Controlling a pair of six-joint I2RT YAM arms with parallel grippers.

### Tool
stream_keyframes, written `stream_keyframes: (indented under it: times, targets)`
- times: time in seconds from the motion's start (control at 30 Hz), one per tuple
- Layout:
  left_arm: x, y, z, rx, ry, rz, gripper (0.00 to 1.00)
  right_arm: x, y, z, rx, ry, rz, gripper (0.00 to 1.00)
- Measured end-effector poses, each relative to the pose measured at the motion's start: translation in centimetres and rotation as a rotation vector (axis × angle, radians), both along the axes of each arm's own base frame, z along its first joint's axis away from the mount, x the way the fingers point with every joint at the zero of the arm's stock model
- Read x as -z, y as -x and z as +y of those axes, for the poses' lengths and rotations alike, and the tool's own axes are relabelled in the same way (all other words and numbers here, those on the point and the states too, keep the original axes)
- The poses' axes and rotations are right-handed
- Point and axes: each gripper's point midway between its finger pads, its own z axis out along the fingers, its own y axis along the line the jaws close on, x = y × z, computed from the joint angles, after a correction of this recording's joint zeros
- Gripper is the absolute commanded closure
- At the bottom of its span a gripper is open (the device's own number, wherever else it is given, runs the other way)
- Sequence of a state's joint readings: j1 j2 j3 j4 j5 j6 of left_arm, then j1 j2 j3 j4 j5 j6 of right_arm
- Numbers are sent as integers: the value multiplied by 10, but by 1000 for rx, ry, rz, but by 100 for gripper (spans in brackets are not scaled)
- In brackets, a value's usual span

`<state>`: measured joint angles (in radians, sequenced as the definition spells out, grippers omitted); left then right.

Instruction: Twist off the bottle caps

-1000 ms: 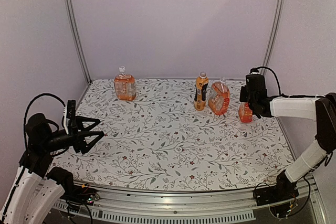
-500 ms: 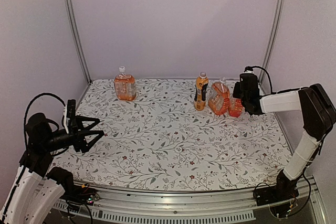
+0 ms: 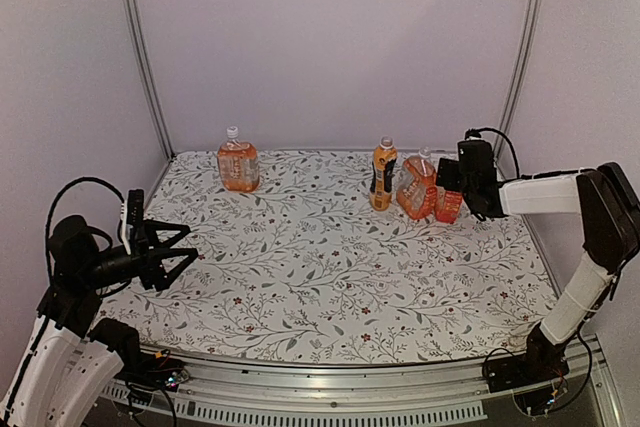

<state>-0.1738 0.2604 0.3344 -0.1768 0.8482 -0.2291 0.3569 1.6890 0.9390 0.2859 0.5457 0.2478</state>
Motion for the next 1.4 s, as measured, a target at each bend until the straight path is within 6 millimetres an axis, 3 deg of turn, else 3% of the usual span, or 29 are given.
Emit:
stream_keyframes:
  times: [0.47,0.57,0.73,0.93,1.03,1.17,1.27,1.4]
  targets:
    - [1,0,0,-1,0,2,17,-19,14,8,-69,-27,44,1]
    - [1,0,0,-2,-1,2,17,-37,21,8,-78,-58,30,1]
    - [3,-4,2,-19,-4,9,17,-88,43,5,-93,-132,-42,1]
    - [8,-24,8,-99,-55,85,16,-149,78,12,-197,-250,-161,1]
    - [-18,-40,9,-118,-101,97,15,-169,94,21,-274,-297,-199,1]
    - [-78,-72,4,-88,-201,70,14,-185,113,39,-415,-347,-213,1]
    - [-118,-118,-2,-70,-299,21,15,-193,126,55,-523,-374,-213,1]
    - [-130,-201,-3,-128,-396,35,19,-195,139,67,-606,-385,-198,1]
